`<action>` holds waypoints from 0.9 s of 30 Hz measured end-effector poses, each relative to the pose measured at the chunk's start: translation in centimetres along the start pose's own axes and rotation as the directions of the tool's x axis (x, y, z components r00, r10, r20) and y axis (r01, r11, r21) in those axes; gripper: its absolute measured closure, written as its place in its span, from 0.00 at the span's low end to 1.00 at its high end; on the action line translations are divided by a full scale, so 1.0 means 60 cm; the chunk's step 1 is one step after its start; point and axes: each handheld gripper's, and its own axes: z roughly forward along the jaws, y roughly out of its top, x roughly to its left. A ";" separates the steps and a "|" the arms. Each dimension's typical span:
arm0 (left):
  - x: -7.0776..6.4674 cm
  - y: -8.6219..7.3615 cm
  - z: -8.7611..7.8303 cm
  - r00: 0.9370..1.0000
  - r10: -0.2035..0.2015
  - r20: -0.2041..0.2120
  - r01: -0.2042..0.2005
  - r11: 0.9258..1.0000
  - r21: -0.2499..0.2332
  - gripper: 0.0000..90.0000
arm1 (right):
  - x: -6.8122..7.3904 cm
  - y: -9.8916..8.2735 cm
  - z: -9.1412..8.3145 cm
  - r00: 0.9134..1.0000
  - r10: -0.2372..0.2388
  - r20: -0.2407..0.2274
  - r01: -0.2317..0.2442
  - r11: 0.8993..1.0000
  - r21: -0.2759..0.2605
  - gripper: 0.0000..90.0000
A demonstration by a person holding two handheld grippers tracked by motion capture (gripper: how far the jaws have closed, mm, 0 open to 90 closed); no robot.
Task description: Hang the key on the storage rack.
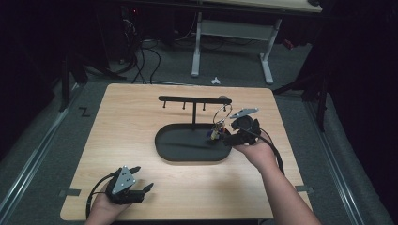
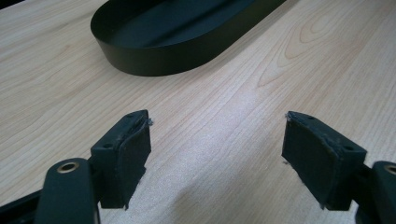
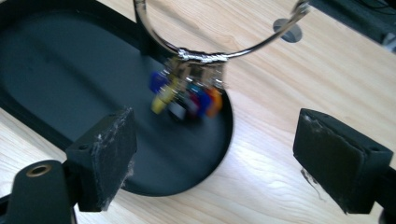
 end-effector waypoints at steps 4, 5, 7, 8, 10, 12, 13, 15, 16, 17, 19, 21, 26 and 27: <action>0.000 0.000 0.001 1.000 0.000 0.000 0.000 1.000 0.004 0.27 | 0.004 -0.032 0.009 0.998 0.059 -0.034 -0.060 0.998 -0.033 0.12; 0.000 0.000 0.001 1.000 0.000 0.000 0.000 1.000 0.004 0.27 | 0.005 -0.040 0.012 0.997 0.061 -0.039 -0.062 0.997 -0.039 0.12; 0.000 0.000 0.001 1.000 0.002 0.001 -0.002 1.000 0.006 0.27 | 0.008 -0.058 0.015 0.996 0.073 -0.057 -0.076 0.996 -0.045 0.12; 0.000 0.000 0.002 1.000 0.004 -0.001 -0.004 1.000 0.005 0.27 | 0.009 -0.067 0.016 0.994 0.081 -0.071 -0.085 0.995 -0.052 0.12; 0.000 0.000 0.002 1.000 0.007 0.002 -0.007 1.000 0.008 0.27 | 0.011 -0.087 0.018 0.991 0.099 -0.089 -0.106 0.991 -0.078 0.12; -0.001 0.000 0.003 1.000 0.008 0.003 -0.008 1.000 0.009 0.27 | 0.013 -0.108 0.020 0.986 0.123 -0.109 -0.134 0.986 -0.100 0.12; -0.001 0.000 0.003 1.000 0.009 0.003 -0.009 1.000 0.008 0.27 | 0.014 -0.120 0.020 0.984 0.136 -0.113 -0.148 0.983 -0.111 0.12; -0.002 0.001 0.003 1.000 0.011 0.001 -0.011 1.000 0.001 0.27 | 0.018 -0.144 0.021 0.981 0.148 -0.122 -0.164 0.977 -0.133 0.12; -0.002 0.001 0.002 1.000 0.013 0.000 -0.013 1.000 0.000 0.27 | 0.021 -0.158 0.020 0.981 0.154 -0.118 -0.170 0.976 -0.139 0.12; -0.002 0.002 0.002 1.000 0.014 -0.003 -0.014 1.000 -0.001 0.27 | 0.025 -0.172 0.018 0.982 0.154 -0.108 -0.169 0.975 -0.146 0.12; -0.002 0.002 0.001 1.000 0.011 -0.005 -0.011 1.000 -0.002 0.26 | 0.045 -0.216 0.011 0.984 0.155 -0.083 -0.168 0.969 -0.181 0.12; -0.001 0.001 0.001 1.000 0.008 -0.007 -0.008 1.000 -0.003 0.26 | 0.064 -0.259 0.000 0.987 0.153 -0.053 -0.161 0.955 -0.249 0.12; -0.001 0.003 0.004 1.000 -0.005 -0.008 0.005 1.000 -0.007 0.26 | 0.075 -0.307 -0.019 0.986 0.156 -0.056 -0.165 0.947 -0.277 0.17; -0.002 0.003 0.004 1.000 -0.004 -0.009 0.004 1.000 -0.004 0.26 | 0.074 -0.308 -0.018 0.985 0.164 -0.050 -0.171 0.950 -0.263 0.17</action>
